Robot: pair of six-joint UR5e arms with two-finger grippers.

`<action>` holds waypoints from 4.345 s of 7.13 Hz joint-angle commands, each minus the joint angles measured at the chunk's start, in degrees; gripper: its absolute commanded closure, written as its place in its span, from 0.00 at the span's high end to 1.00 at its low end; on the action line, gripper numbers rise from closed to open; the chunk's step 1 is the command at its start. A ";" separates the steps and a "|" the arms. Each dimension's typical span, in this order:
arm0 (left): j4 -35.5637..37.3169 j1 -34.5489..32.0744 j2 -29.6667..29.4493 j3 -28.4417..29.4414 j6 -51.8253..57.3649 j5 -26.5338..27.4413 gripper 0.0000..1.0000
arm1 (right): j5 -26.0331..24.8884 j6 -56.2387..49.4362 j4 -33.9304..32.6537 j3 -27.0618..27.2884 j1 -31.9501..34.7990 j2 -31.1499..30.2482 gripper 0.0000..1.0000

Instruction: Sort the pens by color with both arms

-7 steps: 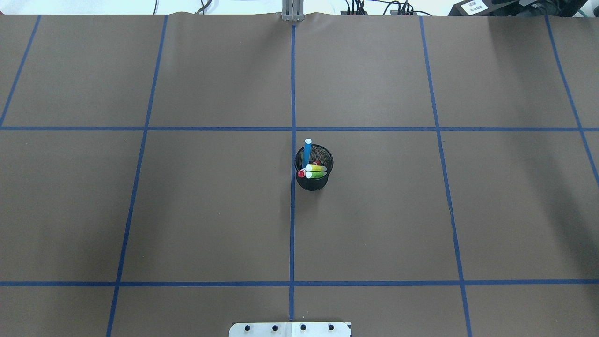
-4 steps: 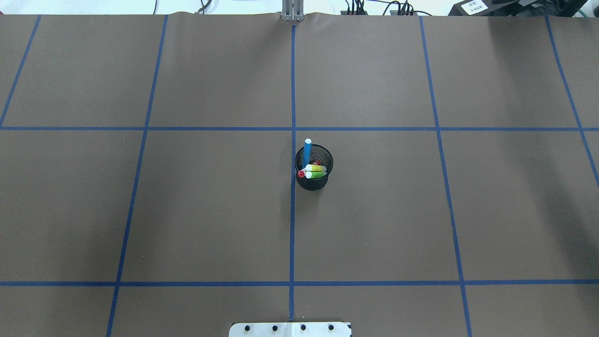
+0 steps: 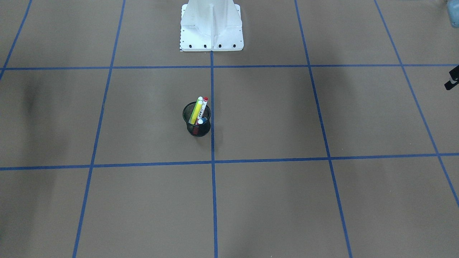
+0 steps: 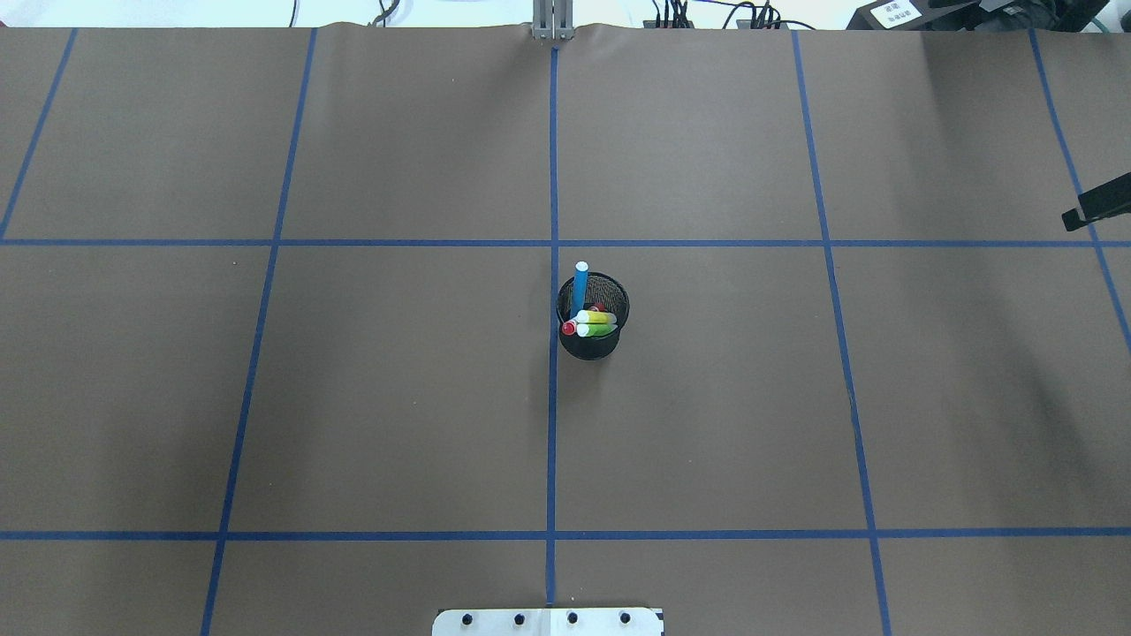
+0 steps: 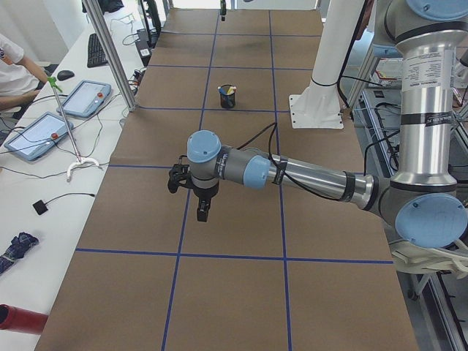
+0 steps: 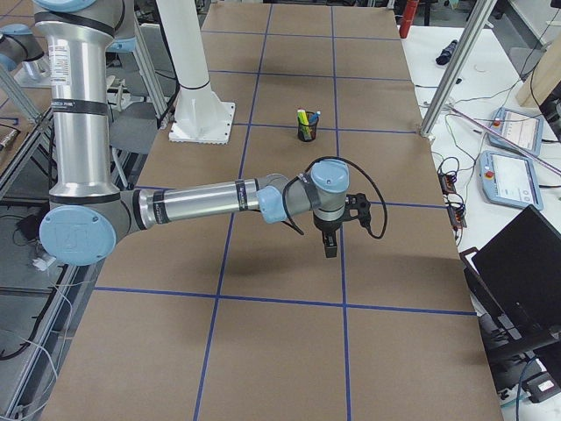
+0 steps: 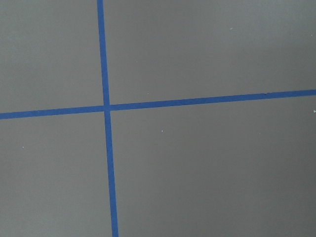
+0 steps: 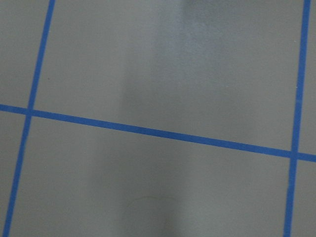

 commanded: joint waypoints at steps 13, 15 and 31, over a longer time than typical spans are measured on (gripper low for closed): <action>-0.23 2.87 -0.31 2.32 -5.78 -5.90 1.00 | -7.54 42.61 -11.55 -20.84 -32.60 47.82 0.77; -0.23 3.05 -0.31 2.32 -5.78 -5.90 1.00 | -8.18 40.86 -11.47 -21.98 -33.14 47.30 0.67; -0.41 3.40 -0.23 2.14 -7.89 -6.78 1.00 | -4.32 32.68 -16.21 -27.88 -32.44 50.81 0.18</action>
